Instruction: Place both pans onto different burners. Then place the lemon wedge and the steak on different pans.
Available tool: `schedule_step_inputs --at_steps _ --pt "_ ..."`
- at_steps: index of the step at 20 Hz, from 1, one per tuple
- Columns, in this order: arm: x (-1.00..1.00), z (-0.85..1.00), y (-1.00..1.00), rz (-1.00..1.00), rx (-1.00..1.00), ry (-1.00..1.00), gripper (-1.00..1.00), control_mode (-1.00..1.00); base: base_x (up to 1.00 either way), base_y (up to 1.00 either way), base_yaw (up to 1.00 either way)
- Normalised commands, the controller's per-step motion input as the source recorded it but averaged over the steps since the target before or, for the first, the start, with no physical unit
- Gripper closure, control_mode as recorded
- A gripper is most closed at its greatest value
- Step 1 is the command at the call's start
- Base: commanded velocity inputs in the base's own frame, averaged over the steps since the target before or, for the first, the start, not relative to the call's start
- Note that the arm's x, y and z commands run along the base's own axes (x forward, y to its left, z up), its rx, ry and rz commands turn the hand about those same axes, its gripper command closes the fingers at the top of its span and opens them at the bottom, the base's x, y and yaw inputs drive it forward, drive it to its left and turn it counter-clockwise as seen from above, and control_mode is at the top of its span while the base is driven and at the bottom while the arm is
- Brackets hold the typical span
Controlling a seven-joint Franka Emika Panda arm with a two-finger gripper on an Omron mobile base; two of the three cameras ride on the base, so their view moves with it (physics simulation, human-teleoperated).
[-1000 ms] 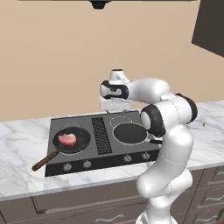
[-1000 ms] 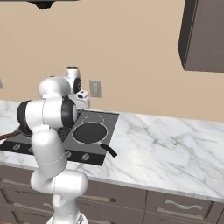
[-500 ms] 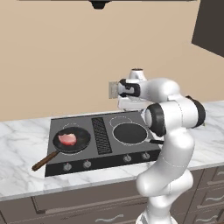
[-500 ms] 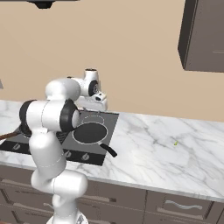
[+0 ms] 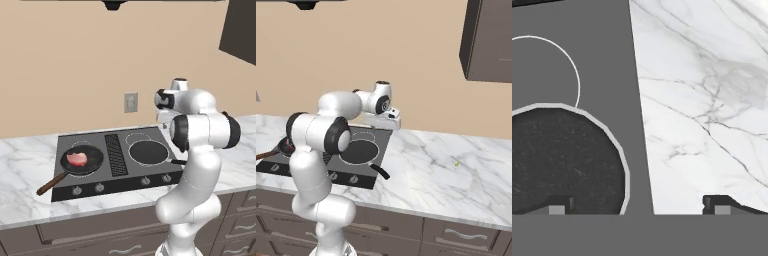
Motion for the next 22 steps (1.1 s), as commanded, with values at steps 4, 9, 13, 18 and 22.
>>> schedule_step_inputs --at_steps 4,9,13,18,22 --pt "0.00 -0.04 -0.86 0.03 0.00 -0.08 -1.00 -1.00 0.00 0.00 0.00" --pt "0.00 -0.08 -0.81 0.02 0.00 -0.08 -1.00 -1.00 0.00 0.00 0.00" --pt "0.00 -0.10 -0.78 0.00 0.00 -0.06 -1.00 -1.00 0.00 0.00 0.00" --pt "0.00 -0.10 -0.71 0.00 0.00 -0.04 -1.00 -1.00 0.00 0.00 0.00" --pt "0.00 -0.07 -0.69 0.00 0.00 -0.02 -1.00 -1.00 0.00 0.00 0.00"
